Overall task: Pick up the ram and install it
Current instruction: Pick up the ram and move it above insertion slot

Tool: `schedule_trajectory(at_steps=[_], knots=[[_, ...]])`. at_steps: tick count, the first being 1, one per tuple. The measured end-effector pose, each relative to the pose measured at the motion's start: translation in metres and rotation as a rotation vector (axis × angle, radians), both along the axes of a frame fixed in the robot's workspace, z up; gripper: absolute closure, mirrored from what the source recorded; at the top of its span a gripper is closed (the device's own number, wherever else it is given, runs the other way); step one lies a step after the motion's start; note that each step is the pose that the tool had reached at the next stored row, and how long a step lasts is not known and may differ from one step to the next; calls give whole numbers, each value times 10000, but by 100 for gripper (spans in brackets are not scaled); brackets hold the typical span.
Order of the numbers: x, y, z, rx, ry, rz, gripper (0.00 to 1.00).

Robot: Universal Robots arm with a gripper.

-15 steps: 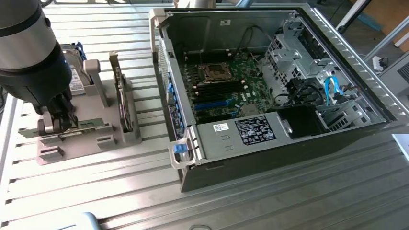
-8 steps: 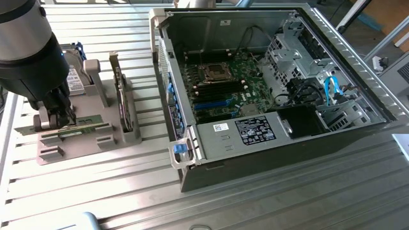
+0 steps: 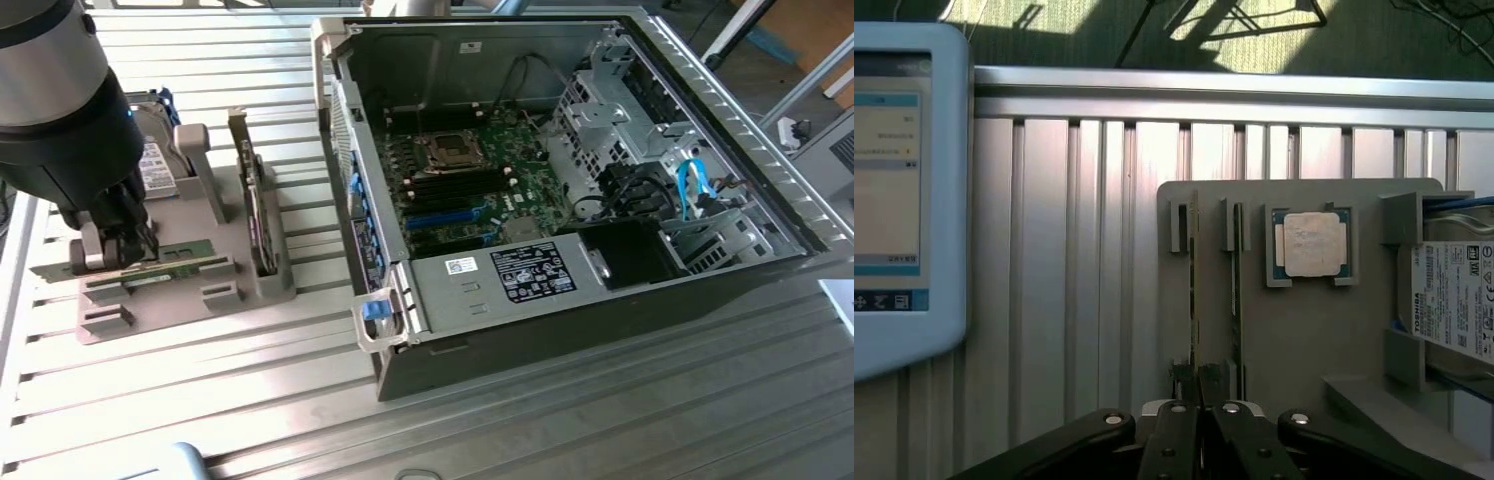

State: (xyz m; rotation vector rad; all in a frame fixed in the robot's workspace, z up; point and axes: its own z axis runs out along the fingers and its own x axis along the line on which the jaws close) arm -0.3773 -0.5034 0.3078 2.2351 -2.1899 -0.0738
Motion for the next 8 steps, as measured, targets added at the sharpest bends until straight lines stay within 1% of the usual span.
schedule_trajectory(at_steps=[5, 8], knots=[[7, 0, 65, 3, -4, 0, 88], [11, 0, 86, 3, -3, 0, 88]])
